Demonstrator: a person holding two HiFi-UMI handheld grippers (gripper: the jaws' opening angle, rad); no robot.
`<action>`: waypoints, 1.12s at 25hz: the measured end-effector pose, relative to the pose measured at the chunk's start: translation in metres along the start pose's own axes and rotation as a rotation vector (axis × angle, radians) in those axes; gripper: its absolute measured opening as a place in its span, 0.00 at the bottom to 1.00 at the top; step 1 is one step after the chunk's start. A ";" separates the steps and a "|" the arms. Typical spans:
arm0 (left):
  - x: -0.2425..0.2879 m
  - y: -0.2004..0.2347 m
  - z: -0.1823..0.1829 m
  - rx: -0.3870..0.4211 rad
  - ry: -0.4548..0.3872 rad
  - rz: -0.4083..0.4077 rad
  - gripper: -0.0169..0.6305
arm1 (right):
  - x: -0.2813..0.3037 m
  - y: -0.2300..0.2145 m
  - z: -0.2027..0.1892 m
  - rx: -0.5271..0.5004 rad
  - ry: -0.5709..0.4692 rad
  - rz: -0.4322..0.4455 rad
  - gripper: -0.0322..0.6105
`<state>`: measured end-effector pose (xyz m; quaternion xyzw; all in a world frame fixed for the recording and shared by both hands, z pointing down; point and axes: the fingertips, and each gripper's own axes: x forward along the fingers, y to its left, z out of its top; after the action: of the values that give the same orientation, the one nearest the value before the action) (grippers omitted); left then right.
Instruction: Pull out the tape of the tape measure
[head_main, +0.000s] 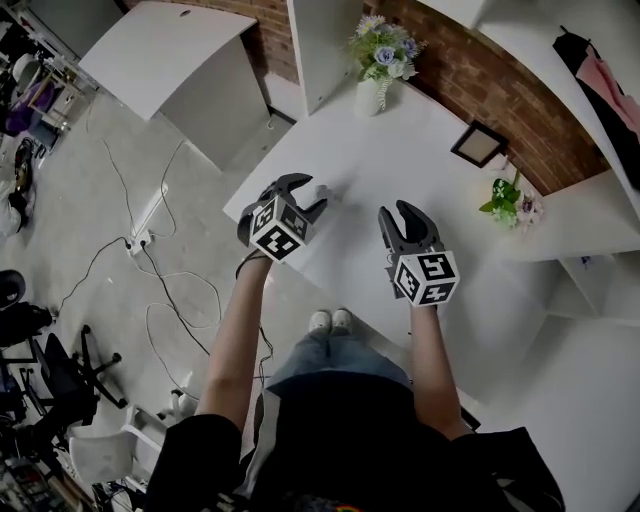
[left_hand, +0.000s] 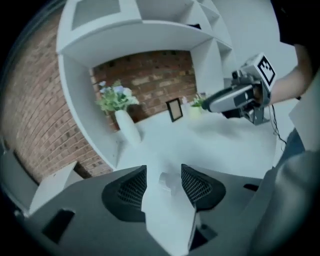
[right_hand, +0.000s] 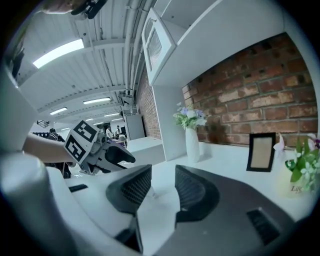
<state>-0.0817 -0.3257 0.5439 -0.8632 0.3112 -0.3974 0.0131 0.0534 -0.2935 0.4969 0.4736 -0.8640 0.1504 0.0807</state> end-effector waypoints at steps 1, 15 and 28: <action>0.007 -0.003 -0.004 0.062 0.045 -0.033 0.33 | 0.002 -0.001 -0.001 -0.002 0.009 0.006 0.25; 0.057 -0.012 -0.032 0.296 0.283 -0.332 0.24 | 0.016 -0.003 -0.020 -0.012 0.104 0.056 0.25; 0.056 -0.029 -0.030 0.303 0.260 -0.398 0.15 | 0.009 -0.010 -0.024 -0.009 0.113 0.038 0.25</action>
<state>-0.0597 -0.3266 0.6100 -0.8373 0.0718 -0.5414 0.0238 0.0568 -0.2970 0.5238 0.4476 -0.8676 0.1746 0.1285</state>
